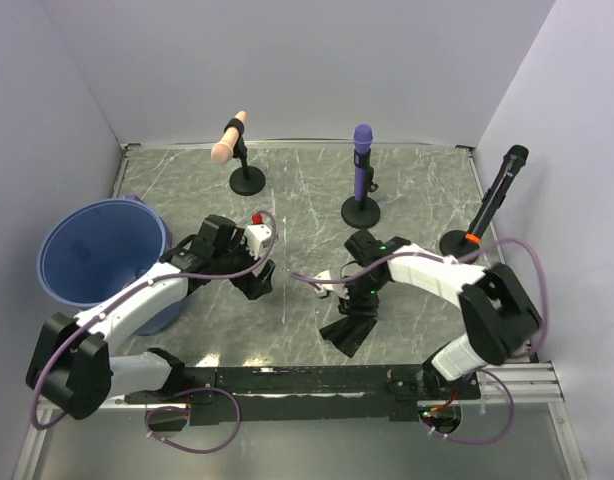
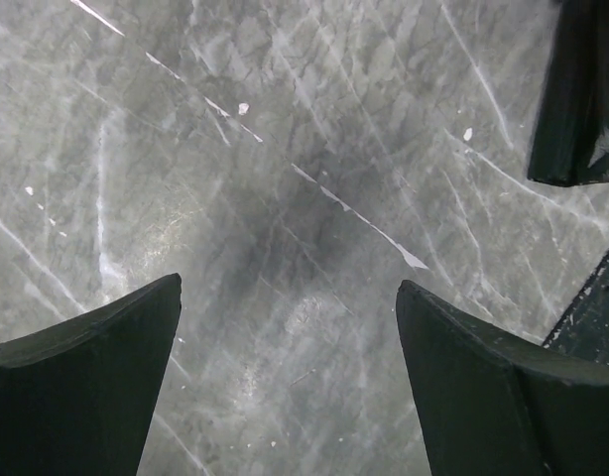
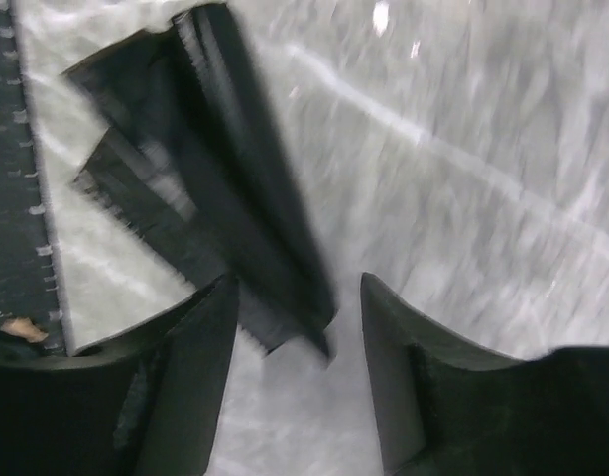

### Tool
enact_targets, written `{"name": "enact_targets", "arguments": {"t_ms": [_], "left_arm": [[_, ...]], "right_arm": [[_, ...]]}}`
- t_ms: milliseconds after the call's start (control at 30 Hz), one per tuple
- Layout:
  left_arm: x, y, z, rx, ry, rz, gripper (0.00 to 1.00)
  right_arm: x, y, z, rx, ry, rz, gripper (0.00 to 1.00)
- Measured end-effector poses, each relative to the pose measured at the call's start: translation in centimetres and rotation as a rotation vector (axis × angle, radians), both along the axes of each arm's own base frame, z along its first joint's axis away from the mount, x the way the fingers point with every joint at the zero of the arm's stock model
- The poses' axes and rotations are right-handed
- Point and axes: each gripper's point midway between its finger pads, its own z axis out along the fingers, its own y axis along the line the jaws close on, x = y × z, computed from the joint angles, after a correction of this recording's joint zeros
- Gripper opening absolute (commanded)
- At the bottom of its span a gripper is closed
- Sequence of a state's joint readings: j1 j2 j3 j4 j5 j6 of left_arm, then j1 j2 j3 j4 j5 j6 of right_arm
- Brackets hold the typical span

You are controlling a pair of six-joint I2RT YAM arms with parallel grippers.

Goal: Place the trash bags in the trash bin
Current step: Move the trash bag to the center of the board.

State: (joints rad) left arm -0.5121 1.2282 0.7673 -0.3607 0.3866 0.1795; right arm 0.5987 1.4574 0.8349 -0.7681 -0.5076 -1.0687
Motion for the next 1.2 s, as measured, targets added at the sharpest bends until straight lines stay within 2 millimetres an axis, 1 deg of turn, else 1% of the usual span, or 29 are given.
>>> {"name": "enact_targets", "arguments": {"t_ms": [100,167,200,233,300,367,400,433,467,500,567,633,733,767,900,967,1067,1200], "left_arm": [[-0.2,0.2,0.8,-0.014,-0.022,0.003,0.94],[-0.2,0.4,1.3,-0.026,-0.033,0.008,0.94],[-0.1,0.6,1.5,-0.028,-0.035,0.014,0.94],[-0.1,0.8,1.5,-0.027,-0.034,0.022,0.94],[0.1,1.1,1.4,-0.025,-0.032,0.033,0.94],[0.3,1.4,1.4,-0.025,-0.032,0.044,0.94],[0.3,1.5,1.4,-0.026,-0.033,0.047,0.94],[0.3,1.5,1.4,-0.028,-0.031,0.050,0.94],[0.3,1.5,1.3,-0.030,-0.029,0.051,0.94],[0.3,1.5,1.2,-0.034,-0.028,0.055,0.94],[0.1,1.4,0.9,-0.044,-0.016,0.060,0.94],[-0.1,1.4,0.5,-0.054,-0.001,0.067,0.94],[-0.2,1.1,0.1,-0.075,0.018,0.080,0.94],[-0.2,1.0,-0.1,-0.083,0.028,0.088,0.94],[-0.1,0.8,-0.3,-0.106,0.048,0.117,0.94],[0.2,0.7,-0.1,-0.125,0.053,0.138,0.94],[0.6,0.8,0.1,-0.148,0.059,0.171,0.94],[1.4,1.8,0.0,-0.172,0.081,0.247,0.94]], "right_arm": [[0.9,1.1,-1.1,-0.025,-0.006,0.053,0.29],[1.5,1.7,-1.4,-0.036,-0.016,0.080,0.21],[1.9,2.2,-1.3,-0.033,-0.028,0.091,0.18],[2.9,3.0,-0.9,-0.023,-0.058,0.099,0.16],[4.0,4.2,-0.2,-0.001,-0.098,0.111,0.15],[5.4,5.9,1.1,0.038,-0.151,0.122,0.16],[5.8,6.5,1.6,0.054,-0.173,0.128,0.19],[6.3,7.5,2.3,0.077,-0.202,0.140,0.26],[6.5,8.1,2.6,0.090,-0.218,0.148,0.36],[6.5,8.6,2.8,0.100,-0.231,0.160,0.40],[6.1,8.8,2.5,0.096,-0.234,0.164,0.51],[5.8,8.2,1.9,0.081,-0.228,0.146,0.55],[5.5,6.0,0.9,0.046,-0.185,0.060,0.56],[5.6,5.0,0.8,0.032,-0.154,0.005,0.57],[6.6,3.2,1.1,0.027,-0.089,-0.154,0.58],[6.7,3.0,1.2,0.034,-0.069,-0.191,0.59],[6.4,3.6,1.3,0.049,-0.032,-0.215,0.57],[7.2,5.5,1.4,0.080,0.025,-0.221,0.51]]}}
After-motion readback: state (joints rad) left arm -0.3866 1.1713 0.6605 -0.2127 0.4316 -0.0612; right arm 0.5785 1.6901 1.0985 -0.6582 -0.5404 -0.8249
